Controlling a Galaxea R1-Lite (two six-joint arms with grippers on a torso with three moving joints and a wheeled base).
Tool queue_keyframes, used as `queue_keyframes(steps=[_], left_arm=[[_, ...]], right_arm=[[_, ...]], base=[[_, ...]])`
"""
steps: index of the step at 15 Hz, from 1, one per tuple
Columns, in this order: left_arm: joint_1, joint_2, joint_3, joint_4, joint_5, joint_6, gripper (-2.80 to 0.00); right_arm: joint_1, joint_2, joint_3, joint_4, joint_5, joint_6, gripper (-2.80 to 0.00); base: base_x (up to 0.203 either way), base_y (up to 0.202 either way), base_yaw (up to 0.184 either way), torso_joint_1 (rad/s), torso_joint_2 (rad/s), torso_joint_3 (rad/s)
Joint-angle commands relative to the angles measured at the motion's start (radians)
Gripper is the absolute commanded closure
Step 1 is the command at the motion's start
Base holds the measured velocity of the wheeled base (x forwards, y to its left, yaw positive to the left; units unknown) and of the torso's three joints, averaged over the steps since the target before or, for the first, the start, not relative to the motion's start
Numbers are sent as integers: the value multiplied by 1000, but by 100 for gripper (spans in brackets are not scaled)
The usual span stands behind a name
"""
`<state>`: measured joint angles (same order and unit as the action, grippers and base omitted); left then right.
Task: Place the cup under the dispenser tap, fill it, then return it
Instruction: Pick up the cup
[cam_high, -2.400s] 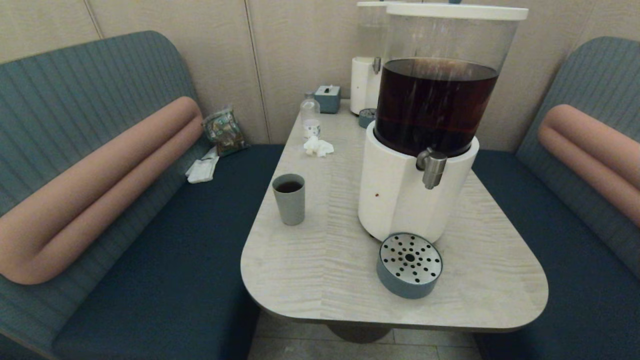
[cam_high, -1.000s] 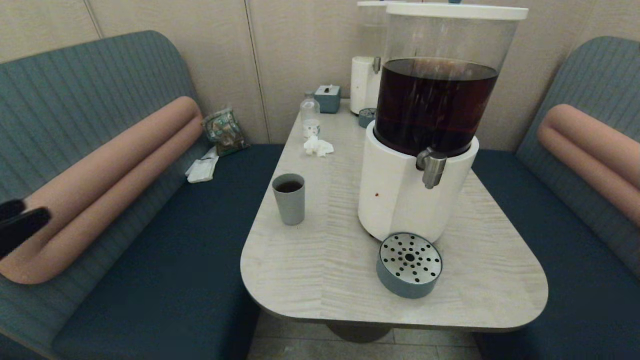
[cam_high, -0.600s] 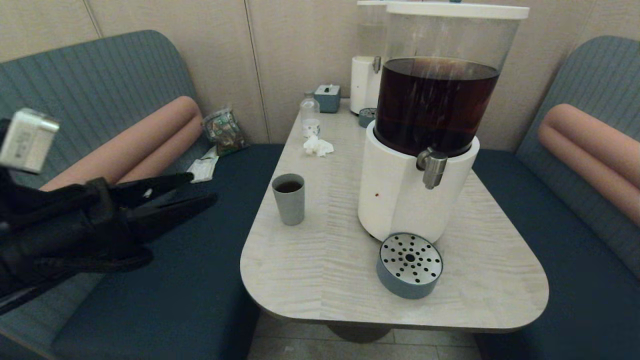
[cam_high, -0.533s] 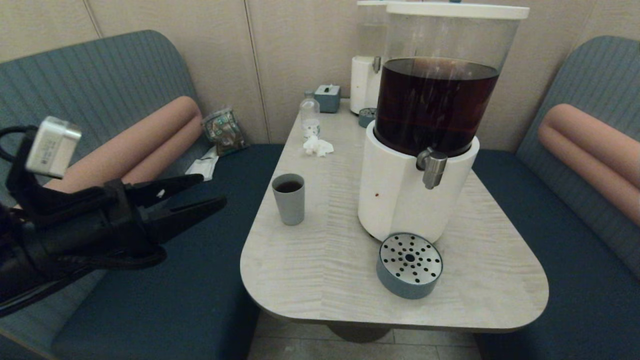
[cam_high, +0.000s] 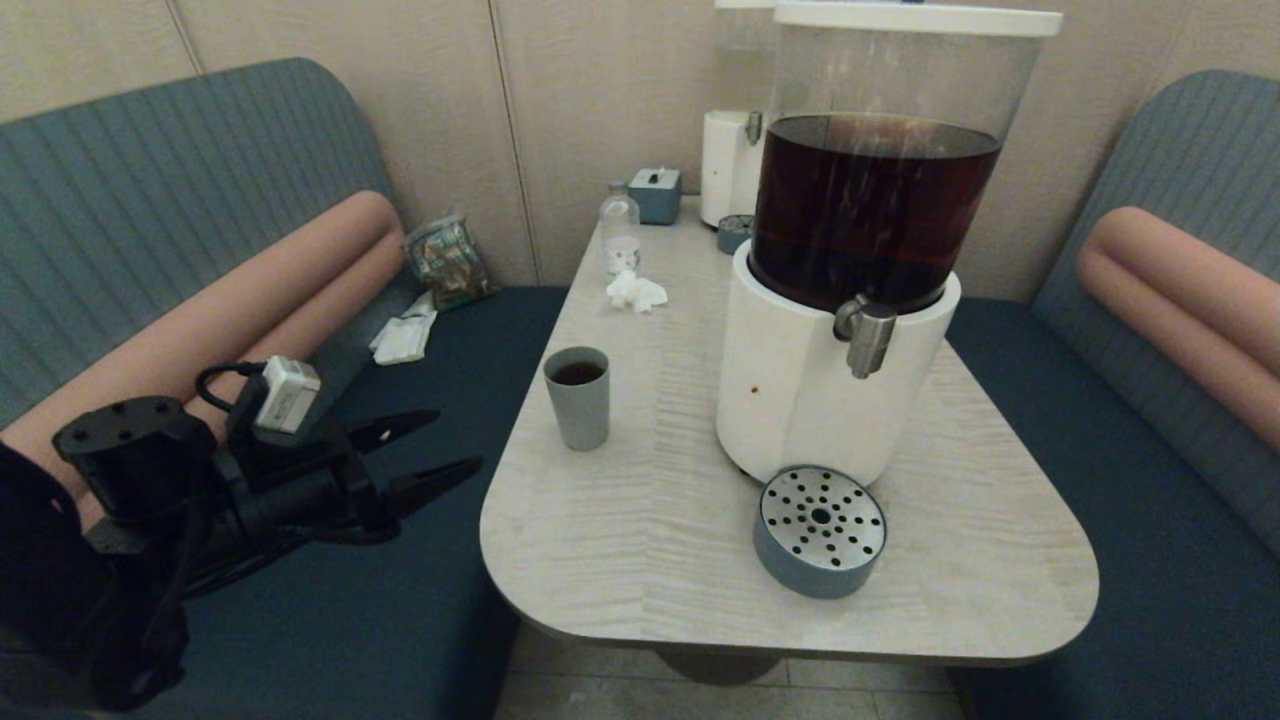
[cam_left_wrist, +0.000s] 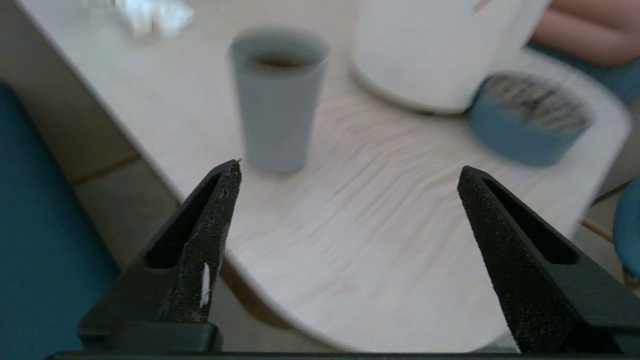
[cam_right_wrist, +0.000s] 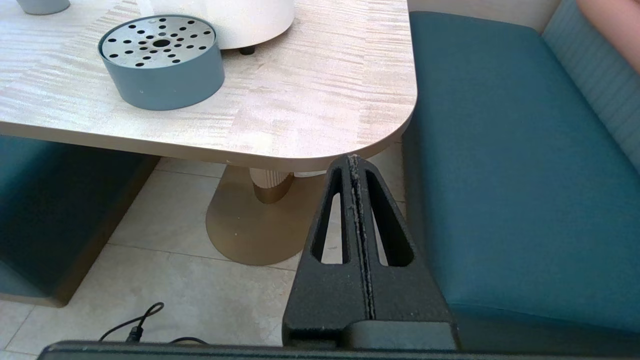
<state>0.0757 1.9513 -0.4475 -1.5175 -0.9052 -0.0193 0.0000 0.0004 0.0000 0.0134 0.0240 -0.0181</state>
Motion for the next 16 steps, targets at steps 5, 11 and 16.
queue_keyframes(steps=[5, 11, 16], left_arm=[[14, 259, -214, -13, -41, -4, -280], [-34, 371, -396, -13, -38, -31, -280], [-96, 435, -508, -13, -9, -40, -280]], right_arm=[[0, 0, 0, 0, 1, 0, 0], [0, 0, 0, 0, 1, 0, 0], [0, 0, 0, 0, 1, 0, 0]], base=[[0, 0, 0, 0, 0, 0], [0, 0, 0, 0, 0, 0], [0, 0, 0, 0, 0, 0]])
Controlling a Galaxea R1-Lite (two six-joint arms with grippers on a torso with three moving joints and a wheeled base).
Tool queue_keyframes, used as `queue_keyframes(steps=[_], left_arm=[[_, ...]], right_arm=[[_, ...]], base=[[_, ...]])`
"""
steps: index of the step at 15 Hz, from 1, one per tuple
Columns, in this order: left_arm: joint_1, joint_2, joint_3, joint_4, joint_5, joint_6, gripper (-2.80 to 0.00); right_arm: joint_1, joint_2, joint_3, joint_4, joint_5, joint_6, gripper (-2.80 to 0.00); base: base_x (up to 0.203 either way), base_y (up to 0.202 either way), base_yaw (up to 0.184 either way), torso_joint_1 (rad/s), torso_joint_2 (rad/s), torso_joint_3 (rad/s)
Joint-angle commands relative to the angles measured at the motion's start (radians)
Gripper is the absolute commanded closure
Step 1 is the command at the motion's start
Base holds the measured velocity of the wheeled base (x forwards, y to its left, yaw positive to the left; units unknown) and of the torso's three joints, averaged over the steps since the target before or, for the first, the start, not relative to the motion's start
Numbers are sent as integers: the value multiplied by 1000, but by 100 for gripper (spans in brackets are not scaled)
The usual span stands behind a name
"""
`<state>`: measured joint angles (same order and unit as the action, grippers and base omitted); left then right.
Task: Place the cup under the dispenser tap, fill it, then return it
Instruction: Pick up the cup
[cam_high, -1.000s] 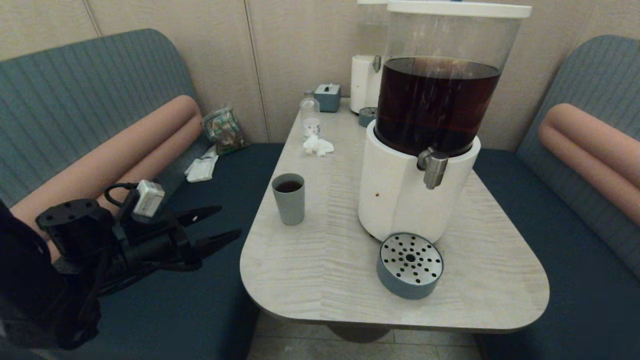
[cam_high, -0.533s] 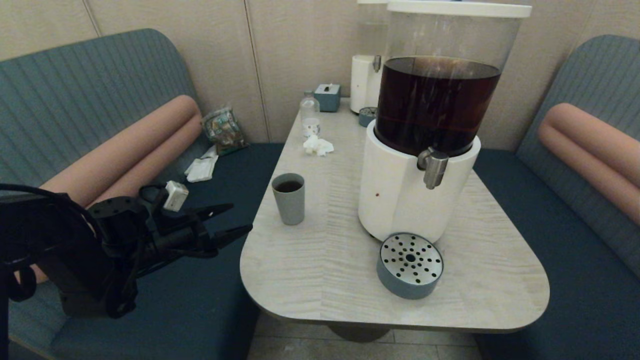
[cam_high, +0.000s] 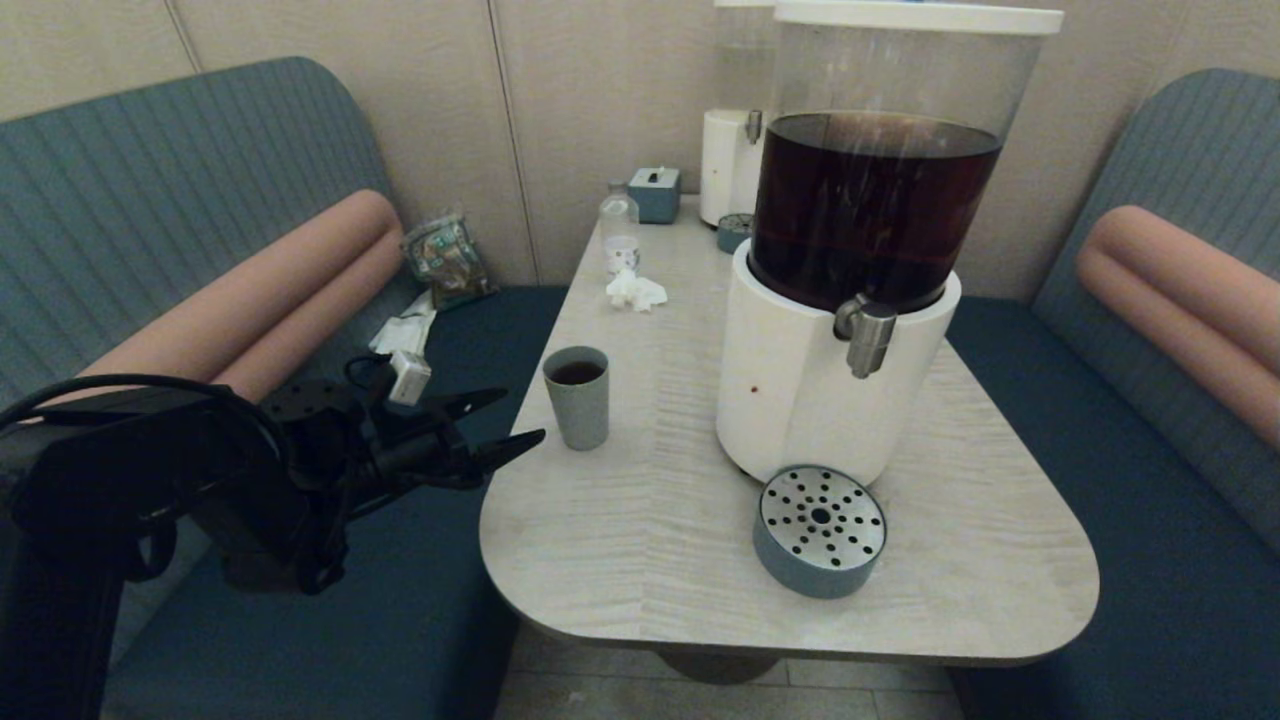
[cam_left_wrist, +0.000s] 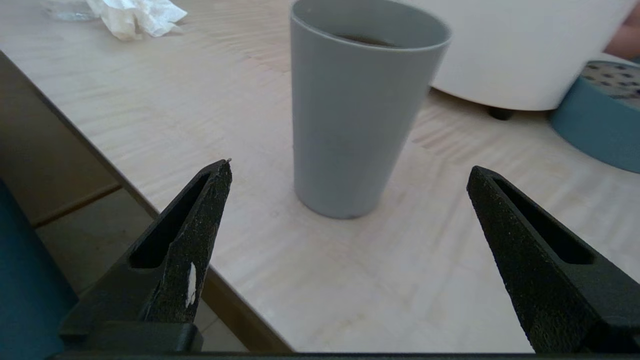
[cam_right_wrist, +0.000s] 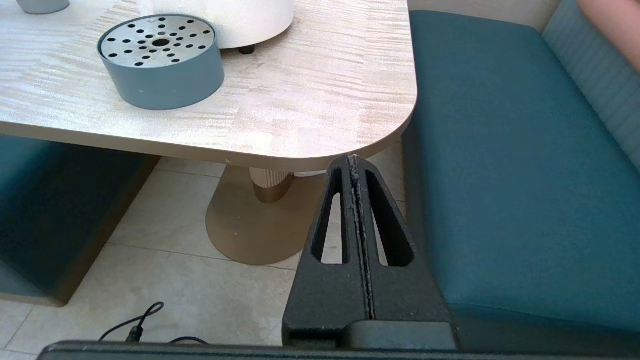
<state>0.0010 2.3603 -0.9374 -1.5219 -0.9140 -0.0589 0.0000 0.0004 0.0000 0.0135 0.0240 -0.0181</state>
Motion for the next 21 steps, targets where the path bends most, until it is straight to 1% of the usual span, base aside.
queue_keyframes(steps=[1, 3, 7, 14, 18, 20, 21], left_arm=[[-38, 29, -27, -8, 27, -2, -280], [-55, 42, -68, -8, 49, -10, -280], [-73, 84, -137, -8, 70, -15, -280], [-117, 107, -184, -8, 82, -22, -280], [-135, 138, -258, -8, 110, -39, -280], [-141, 167, -316, -8, 135, -48, -280], [-142, 173, -322, -8, 139, -52, -280]], right_arm=[[0, 0, 0, 0, 1, 0, 0], [0, 0, 0, 0, 1, 0, 0], [0, 0, 0, 0, 1, 0, 0], [0, 0, 0, 0, 1, 0, 0], [0, 0, 0, 0, 1, 0, 0], [0, 0, 0, 0, 1, 0, 0], [0, 0, 0, 0, 1, 0, 0]], base=[[0, 0, 0, 0, 0, 0], [0, 0, 0, 0, 0, 0], [0, 0, 0, 0, 0, 0], [0, 0, 0, 0, 0, 0], [0, 0, 0, 0, 0, 0], [0, 0, 0, 0, 0, 0], [0, 0, 0, 0, 0, 0]])
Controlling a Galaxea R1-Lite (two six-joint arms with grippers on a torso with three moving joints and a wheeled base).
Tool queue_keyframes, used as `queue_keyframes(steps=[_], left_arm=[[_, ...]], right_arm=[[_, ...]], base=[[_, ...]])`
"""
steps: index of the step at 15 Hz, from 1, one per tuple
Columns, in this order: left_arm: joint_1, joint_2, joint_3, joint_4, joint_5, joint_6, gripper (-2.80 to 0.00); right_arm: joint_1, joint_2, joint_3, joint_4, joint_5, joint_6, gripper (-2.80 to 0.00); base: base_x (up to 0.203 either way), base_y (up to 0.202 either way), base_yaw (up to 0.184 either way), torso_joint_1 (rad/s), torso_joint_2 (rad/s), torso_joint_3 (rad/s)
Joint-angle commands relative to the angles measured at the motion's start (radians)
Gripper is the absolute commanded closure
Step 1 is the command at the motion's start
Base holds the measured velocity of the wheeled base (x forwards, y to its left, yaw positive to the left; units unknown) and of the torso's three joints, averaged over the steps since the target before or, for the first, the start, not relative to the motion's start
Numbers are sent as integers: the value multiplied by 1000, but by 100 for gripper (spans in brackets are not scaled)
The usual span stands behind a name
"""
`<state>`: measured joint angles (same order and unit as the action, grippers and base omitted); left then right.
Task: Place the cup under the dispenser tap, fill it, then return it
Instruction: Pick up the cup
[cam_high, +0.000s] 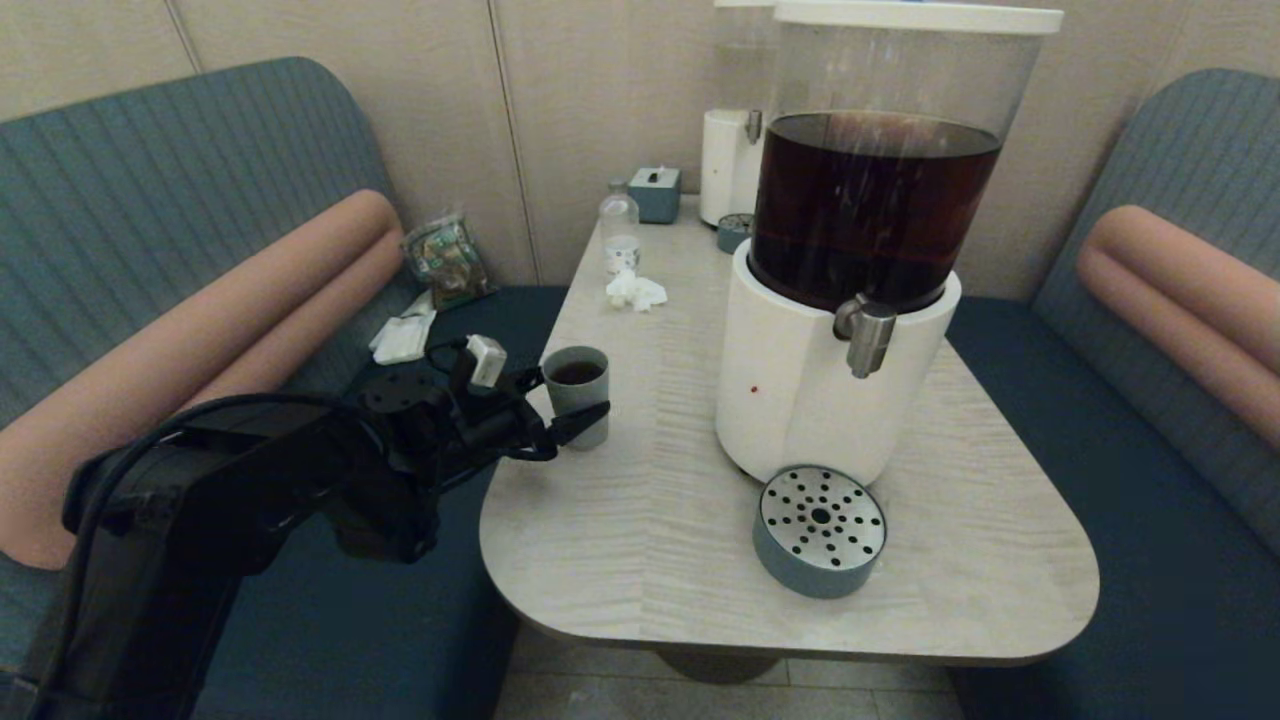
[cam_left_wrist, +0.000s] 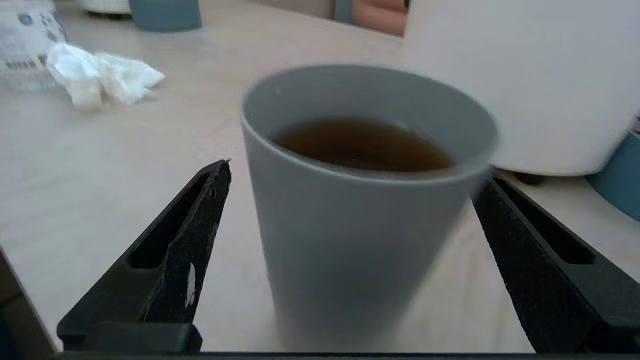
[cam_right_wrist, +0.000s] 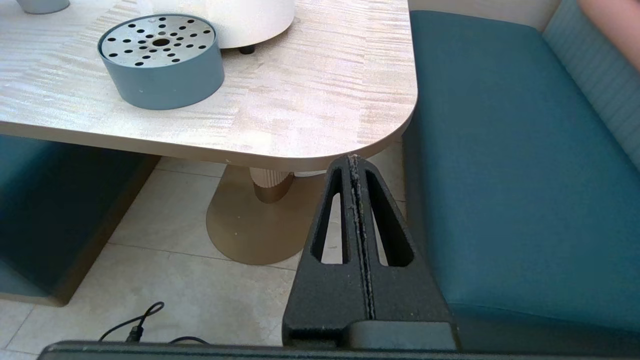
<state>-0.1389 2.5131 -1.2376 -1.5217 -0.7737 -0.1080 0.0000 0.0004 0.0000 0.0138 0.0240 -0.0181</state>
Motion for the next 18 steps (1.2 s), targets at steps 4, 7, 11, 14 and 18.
queue_keyframes(steps=[4, 7, 11, 14, 18], left_arm=[[-20, 24, -28, -8, 1, -2, -280], [-24, 23, -28, -8, 1, -2, -280], [-24, 23, -29, -8, 2, -2, -280], [-24, 21, -33, -8, 2, -2, -280], [-25, 16, -33, -8, 2, -1, -280]], right_arm=[[0, 0, 0, 0, 1, 0, 0], [0, 0, 0, 0, 1, 0, 0], [0, 0, 0, 0, 1, 0, 0], [0, 0, 0, 0, 1, 0, 0], [0, 0, 0, 0, 1, 0, 0]], base=[[0, 0, 0, 0, 0, 0], [0, 0, 0, 0, 0, 0], [0, 0, 0, 0, 0, 0], [0, 0, 0, 0, 0, 0], [0, 0, 0, 0, 0, 0]])
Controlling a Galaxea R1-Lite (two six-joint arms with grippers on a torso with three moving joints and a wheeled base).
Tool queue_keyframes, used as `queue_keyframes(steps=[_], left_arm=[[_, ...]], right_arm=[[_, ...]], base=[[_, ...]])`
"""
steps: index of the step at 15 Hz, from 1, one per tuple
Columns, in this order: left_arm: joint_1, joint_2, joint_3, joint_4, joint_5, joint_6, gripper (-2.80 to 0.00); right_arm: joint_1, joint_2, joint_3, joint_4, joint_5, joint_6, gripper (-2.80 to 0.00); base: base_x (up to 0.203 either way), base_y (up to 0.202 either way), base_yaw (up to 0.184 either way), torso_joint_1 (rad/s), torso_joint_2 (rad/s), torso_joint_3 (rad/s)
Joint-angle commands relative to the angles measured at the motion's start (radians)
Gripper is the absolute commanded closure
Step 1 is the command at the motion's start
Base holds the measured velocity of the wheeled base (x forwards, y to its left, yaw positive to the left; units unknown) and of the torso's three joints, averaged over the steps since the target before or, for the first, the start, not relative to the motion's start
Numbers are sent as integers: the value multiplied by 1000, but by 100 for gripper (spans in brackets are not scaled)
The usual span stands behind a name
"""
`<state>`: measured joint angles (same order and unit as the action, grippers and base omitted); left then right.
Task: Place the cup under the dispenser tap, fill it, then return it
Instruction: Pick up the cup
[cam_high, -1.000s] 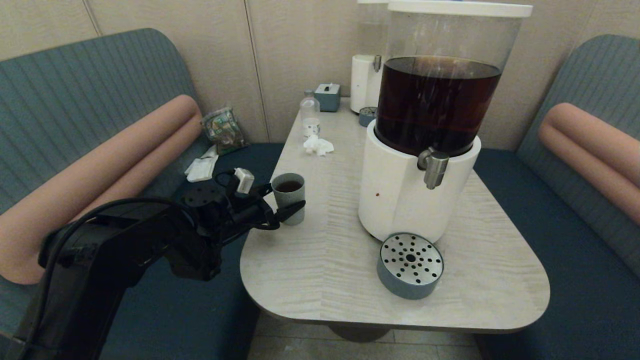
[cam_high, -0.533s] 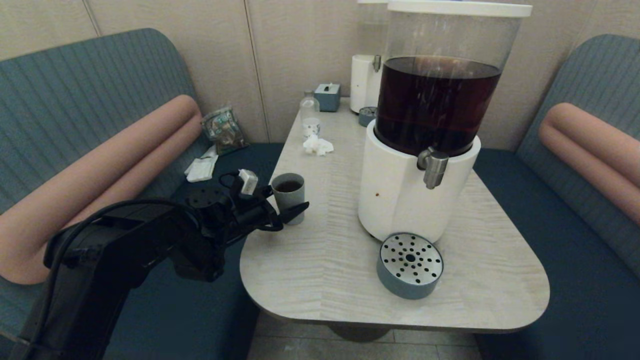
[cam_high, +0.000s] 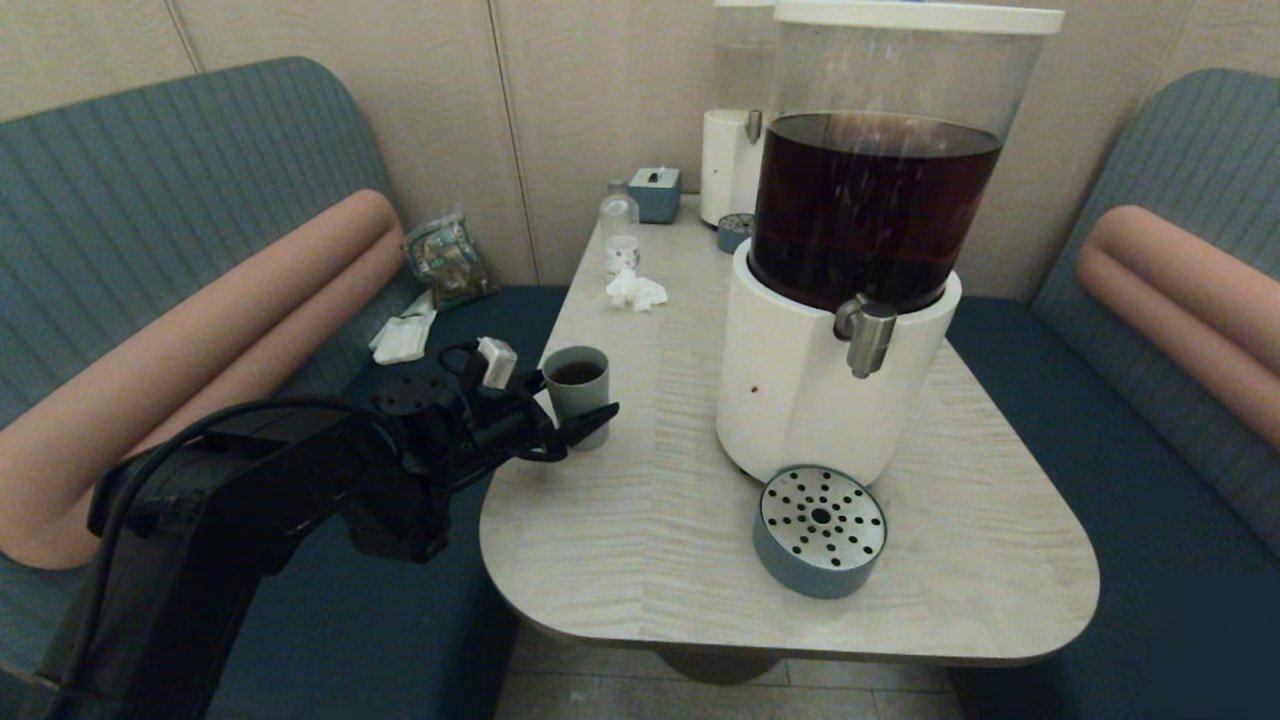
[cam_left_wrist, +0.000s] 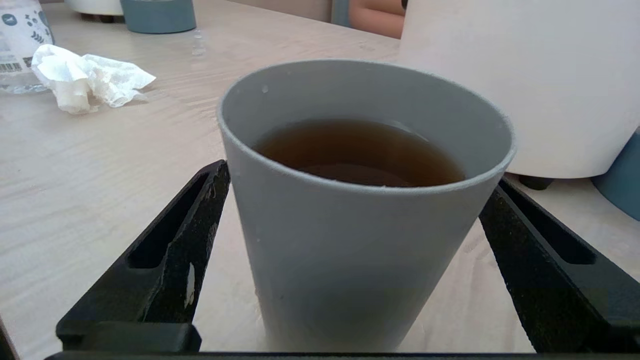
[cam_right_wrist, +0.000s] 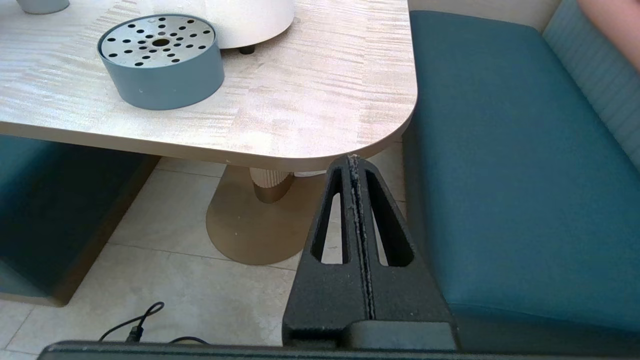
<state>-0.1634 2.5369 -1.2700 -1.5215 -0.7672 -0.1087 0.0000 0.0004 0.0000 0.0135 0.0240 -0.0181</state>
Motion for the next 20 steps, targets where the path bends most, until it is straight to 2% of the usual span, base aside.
queue_keyframes(steps=[1, 8, 9, 20], left_arm=[[-1, -7, 0, -8, -4, -2, -280], [-1, -10, 4, -8, 18, 1, -280], [-1, -10, 1, -8, 20, 3, 0], [-1, -43, 25, -8, 34, 5, 0]], right_arm=[[0, 0, 0, 0, 1, 0, 0], [0, 0, 0, 0, 1, 0, 0], [0, 0, 0, 0, 1, 0, 0], [0, 0, 0, 0, 1, 0, 0]], base=[[0, 0, 0, 0, 0, 0], [0, 0, 0, 0, 0, 0], [0, 0, 0, 0, 0, 0], [0, 0, 0, 0, 0, 0]])
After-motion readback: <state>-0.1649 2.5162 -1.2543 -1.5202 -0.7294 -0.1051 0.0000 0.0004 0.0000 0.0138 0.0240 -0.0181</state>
